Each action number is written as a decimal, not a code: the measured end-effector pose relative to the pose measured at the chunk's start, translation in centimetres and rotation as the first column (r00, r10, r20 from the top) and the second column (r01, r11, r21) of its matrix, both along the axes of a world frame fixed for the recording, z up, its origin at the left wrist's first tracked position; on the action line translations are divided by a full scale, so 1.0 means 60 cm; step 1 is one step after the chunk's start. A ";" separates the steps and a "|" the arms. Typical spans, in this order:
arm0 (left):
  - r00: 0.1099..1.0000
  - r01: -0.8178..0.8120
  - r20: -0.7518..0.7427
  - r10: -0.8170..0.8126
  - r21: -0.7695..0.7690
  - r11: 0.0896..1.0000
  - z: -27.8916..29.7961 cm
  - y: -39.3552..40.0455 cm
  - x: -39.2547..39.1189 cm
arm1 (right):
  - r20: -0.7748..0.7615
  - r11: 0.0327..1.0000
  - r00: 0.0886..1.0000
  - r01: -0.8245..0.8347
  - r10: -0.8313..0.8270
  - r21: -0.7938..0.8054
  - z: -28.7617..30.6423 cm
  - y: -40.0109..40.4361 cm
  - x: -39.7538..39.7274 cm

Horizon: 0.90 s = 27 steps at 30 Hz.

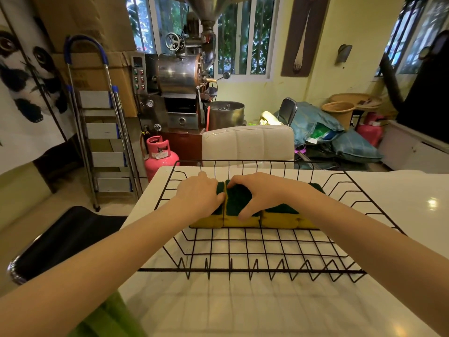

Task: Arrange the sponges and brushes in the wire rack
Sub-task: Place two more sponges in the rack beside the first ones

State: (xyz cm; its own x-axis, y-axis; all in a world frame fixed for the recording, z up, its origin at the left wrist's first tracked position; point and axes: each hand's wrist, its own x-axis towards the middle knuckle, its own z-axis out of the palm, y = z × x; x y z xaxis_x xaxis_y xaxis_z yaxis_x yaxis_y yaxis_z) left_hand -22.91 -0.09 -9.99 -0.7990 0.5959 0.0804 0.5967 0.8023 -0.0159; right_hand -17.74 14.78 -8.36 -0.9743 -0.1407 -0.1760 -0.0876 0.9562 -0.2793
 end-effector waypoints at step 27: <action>0.852 0.236 0.305 -0.426 0.502 0.832 0.096 -0.116 0.194 | -0.298 0.933 0.942 0.038 -0.152 -0.357 0.062 -0.065 0.260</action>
